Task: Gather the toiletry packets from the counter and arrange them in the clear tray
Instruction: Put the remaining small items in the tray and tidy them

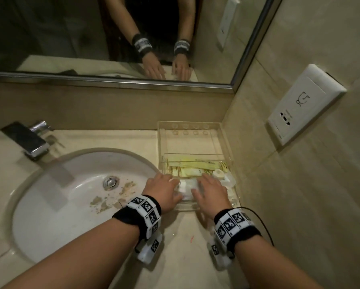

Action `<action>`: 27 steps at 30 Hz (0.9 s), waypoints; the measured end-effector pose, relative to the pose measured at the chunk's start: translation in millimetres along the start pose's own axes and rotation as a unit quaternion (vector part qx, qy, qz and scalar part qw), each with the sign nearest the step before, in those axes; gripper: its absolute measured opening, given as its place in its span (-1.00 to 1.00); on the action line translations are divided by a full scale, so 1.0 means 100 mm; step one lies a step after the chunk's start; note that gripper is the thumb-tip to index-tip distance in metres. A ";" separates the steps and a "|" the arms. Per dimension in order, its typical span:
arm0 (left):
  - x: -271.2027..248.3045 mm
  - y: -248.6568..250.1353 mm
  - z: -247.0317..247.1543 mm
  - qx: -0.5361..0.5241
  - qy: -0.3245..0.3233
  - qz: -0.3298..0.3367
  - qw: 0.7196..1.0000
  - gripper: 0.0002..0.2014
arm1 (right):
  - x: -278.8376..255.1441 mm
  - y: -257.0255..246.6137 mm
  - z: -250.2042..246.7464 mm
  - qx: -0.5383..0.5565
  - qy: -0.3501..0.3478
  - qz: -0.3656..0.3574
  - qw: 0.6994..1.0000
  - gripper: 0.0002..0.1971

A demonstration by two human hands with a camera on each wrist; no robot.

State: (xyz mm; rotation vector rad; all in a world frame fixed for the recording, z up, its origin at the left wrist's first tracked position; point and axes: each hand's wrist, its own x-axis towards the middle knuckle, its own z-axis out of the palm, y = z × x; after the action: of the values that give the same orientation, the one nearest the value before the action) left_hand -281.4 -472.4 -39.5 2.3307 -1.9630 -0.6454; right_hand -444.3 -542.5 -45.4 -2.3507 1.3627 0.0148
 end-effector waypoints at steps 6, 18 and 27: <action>-0.07 0.07 0.16 0.043 -0.044 0.019 0.998 -0.56 | -0.04 -0.03 0.07 -0.122 -0.099 -0.057 0.986 -0.52; 0.06 0.19 0.21 0.058 -0.004 0.021 0.998 -0.54 | -0.05 0.05 0.04 -0.093 -0.075 -0.036 0.992 -0.51; 0.13 0.26 0.28 0.070 -0.029 0.036 0.996 -0.59 | -0.04 0.17 0.09 -0.085 -0.079 -0.020 0.993 -0.44</action>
State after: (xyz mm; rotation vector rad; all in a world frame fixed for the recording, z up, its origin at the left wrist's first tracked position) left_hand -313.1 -482.9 -61.8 2.3303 -2.1738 -0.5948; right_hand -459.1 -543.2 -58.8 -2.4549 1.2833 0.3096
